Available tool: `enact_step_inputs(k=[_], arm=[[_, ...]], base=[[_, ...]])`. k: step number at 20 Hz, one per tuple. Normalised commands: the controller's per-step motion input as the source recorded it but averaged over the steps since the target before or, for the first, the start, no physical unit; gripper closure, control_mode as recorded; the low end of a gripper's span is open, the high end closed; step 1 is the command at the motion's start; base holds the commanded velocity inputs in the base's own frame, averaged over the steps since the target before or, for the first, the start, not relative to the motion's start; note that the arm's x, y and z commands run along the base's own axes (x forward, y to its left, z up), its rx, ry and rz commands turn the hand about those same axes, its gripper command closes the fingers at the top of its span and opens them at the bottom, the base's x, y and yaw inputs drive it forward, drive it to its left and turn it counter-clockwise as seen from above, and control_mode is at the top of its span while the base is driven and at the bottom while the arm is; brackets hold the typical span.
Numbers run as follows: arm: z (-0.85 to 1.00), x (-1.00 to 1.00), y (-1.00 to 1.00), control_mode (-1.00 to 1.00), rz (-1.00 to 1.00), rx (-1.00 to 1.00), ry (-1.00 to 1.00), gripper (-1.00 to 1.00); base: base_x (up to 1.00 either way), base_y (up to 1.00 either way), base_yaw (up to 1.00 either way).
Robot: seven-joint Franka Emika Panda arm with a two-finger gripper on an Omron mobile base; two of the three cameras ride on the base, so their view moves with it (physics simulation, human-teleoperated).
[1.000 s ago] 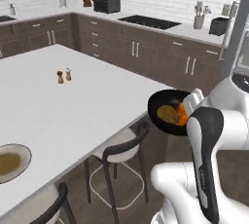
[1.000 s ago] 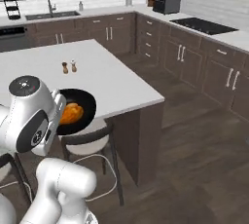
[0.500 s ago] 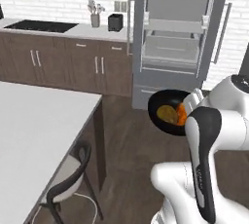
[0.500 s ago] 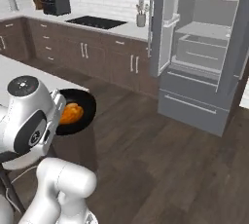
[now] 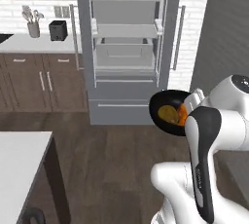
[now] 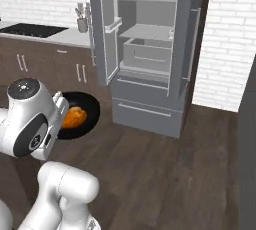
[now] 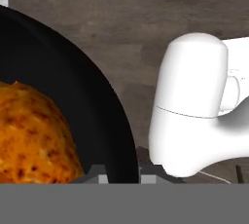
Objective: Pick the chicken drumstick and avocado from their plates and place them in the bowl. Then put the bowl in the fridge.
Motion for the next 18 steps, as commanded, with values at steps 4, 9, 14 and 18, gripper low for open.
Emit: enact_step_inputs(k=[4, 9, 14, 18], arm=[[0.00, 0.00, 0.00, 1.00, 0.00, 0.00, 0.00, 1.00], [0.00, 0.00, 0.00, 1.00, 0.00, 0.00, 0.00, 1.00], [0.00, 0.00, 0.00, 1.00, 0.00, 0.00, 0.00, 1.00], [0.00, 0.00, 0.00, 1.00, 0.00, 0.00, 0.00, 1.00]], base=[[1.00, 0.00, -0.35], [1.00, 0.54, -0.23], [0.66, 0.60, -0.08], [0.65, -0.09, 0.00]])
